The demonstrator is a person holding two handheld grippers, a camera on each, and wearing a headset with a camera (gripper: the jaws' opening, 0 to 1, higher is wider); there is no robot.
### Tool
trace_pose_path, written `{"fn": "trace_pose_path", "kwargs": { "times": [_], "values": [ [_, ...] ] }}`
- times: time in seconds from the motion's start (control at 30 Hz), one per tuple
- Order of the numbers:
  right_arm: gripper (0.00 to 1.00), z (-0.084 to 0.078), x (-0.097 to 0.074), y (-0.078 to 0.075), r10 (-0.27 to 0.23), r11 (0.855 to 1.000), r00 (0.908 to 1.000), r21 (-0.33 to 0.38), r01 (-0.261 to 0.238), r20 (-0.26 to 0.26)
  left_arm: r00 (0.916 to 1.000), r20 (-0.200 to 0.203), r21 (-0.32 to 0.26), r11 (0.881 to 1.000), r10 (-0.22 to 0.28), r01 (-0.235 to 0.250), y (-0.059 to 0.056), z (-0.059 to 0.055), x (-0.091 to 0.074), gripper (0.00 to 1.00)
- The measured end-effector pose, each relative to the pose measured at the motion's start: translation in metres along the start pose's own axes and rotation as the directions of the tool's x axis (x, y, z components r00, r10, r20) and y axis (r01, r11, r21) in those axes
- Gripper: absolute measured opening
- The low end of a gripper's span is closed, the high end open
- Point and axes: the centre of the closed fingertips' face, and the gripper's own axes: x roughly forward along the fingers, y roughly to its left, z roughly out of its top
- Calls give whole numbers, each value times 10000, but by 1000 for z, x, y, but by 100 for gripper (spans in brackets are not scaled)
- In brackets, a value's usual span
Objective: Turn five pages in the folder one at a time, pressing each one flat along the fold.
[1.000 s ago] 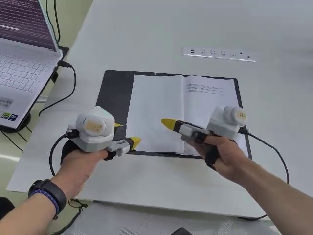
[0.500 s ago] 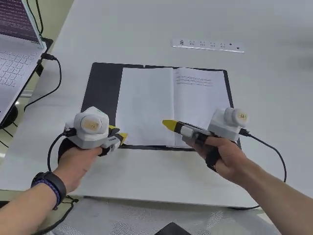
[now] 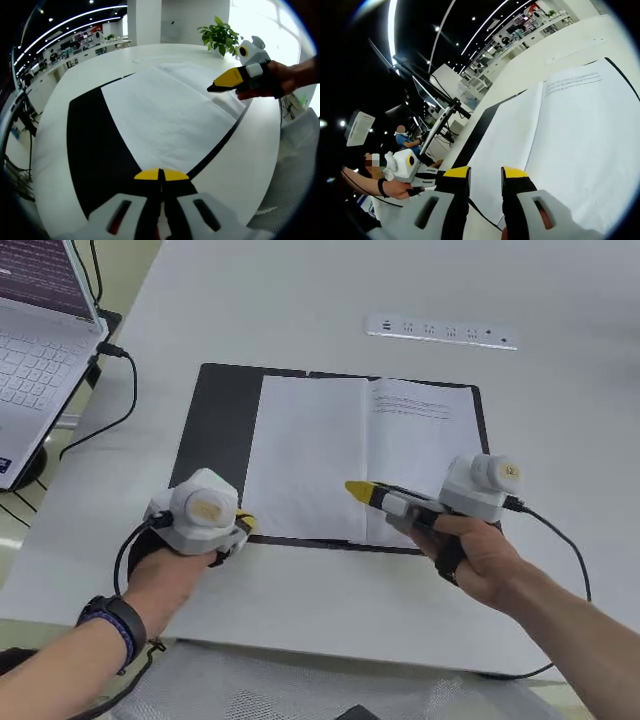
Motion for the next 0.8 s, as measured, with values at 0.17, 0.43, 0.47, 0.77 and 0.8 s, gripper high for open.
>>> {"fn": "trace_pose_path", "kwargs": {
  "times": [0.17,0.43,0.47,0.77,0.8],
  "values": [
    [18,11,10,-6,-43,9998,10000,-218,44,36,9999,10,51,9999,-118,117,3,0,2,0],
    [15,31,23,-17,-135,9972,9998,-734,124,-141,9999,96,-175,9998,-120,122,5,-1,5,0],
    [14,34,24,-20,-185,9971,9997,-736,175,-127,9998,119,-407,9990,-151,155,6,-1,6,0],
    [7,50,31,-42,-533,9981,9976,-279,546,449,9999,46,-437,9990,-117,119,4,-2,7,0],
    [6,51,32,-45,-568,9980,9972,-241,581,480,9999,45,-449,9989,-125,127,4,-2,8,0]
  ]
}}
